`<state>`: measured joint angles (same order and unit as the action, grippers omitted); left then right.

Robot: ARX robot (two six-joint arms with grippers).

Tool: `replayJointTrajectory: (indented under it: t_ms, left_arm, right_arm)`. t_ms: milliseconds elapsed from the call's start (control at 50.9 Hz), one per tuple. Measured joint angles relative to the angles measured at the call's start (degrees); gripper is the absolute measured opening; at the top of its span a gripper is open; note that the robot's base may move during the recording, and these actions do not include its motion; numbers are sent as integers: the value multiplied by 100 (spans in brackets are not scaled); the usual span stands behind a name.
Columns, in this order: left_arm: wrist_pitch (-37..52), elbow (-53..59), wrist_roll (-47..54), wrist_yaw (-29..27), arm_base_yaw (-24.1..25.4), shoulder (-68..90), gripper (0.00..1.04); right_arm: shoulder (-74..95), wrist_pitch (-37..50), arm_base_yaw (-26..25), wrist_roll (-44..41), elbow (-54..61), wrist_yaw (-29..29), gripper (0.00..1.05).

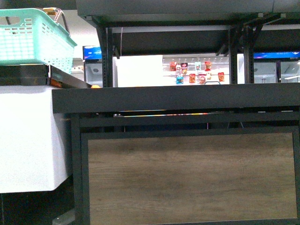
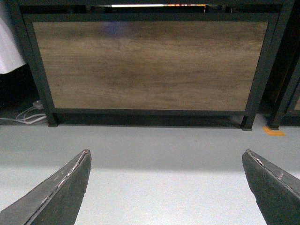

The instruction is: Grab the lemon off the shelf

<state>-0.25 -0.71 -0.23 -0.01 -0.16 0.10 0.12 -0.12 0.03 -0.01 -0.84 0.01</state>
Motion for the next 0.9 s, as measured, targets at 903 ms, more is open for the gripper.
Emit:
replayJointTrajectory:
  t_ms: [903]
  left_arm:
    - [0,0,0,2,0,0,97]
  right_arm:
    - [2,0,0,0,0,-4,97]
